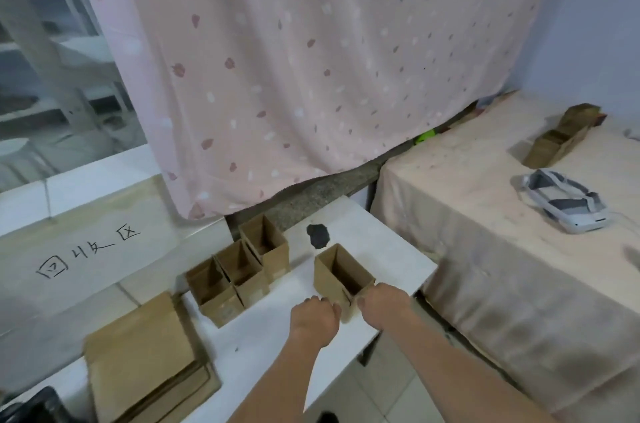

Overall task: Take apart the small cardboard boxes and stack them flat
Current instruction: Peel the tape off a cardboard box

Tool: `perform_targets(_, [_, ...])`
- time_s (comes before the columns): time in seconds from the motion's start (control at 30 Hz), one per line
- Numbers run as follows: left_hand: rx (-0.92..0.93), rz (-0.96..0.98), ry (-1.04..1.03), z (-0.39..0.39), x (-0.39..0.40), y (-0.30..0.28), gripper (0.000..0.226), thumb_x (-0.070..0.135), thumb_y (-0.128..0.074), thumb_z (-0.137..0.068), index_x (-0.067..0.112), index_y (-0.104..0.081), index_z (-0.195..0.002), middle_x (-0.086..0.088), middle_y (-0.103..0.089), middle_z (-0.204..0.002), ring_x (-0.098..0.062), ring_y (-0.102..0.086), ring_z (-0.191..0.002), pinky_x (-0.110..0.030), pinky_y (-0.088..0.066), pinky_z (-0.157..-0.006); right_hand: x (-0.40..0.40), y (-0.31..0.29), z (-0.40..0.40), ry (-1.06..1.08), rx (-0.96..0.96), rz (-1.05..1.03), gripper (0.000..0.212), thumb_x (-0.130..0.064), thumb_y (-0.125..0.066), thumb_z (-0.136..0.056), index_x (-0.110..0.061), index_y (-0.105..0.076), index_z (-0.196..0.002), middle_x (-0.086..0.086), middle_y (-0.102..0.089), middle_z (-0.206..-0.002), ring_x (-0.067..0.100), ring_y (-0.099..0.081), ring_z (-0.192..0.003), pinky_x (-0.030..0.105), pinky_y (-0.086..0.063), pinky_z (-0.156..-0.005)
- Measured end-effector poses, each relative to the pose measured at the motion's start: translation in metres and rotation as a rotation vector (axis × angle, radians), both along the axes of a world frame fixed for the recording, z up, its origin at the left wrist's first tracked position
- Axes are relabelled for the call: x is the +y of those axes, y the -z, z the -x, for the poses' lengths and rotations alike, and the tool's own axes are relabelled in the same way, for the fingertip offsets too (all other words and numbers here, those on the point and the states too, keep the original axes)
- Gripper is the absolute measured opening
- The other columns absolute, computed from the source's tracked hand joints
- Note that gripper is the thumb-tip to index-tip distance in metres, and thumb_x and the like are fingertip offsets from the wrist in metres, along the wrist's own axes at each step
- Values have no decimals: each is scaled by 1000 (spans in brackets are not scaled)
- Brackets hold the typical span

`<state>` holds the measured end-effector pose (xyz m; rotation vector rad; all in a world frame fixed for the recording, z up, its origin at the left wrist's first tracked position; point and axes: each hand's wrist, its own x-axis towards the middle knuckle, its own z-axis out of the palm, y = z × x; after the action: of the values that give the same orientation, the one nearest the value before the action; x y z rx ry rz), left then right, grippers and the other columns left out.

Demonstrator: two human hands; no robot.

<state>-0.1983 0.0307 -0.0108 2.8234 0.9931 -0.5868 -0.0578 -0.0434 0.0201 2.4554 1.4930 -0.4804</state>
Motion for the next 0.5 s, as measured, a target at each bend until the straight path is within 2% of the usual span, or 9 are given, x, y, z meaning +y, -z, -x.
perform_targets(0.13, [34, 33, 16, -19, 31, 15, 27, 15, -39, -103, 16, -49, -128, -10, -57, -120, -29, -54, -109, -38, -41, -72, 31, 1, -30, 32, 3, 0, 43, -43, -27, -106, -14, -56, -120, 6, -63, -118, 26, -61, -107, 34, -47, -84])
perform_targets(0.3, [43, 80, -1, -41, 62, 29, 28, 13, -46, -100, 15, -49, -128, -12, -57, -120, -30, -56, -107, -38, -41, -71, 62, 15, -61, 23, 11, 79, 44, -43, -28, -105, -11, -52, -124, 8, -61, -121, 27, -61, -109, 36, -45, -79])
perform_targets(0.5, [-16, 174, -137, -53, 74, 53, 29, 20, -39, -105, 17, -51, -131, -12, -60, -115, -29, -59, -104, -37, -45, -74, 94, 42, -79, -67, 30, 148, 40, -41, -35, -105, -12, -50, -126, 7, -60, -123, 26, -60, -111, 33, -44, -80])
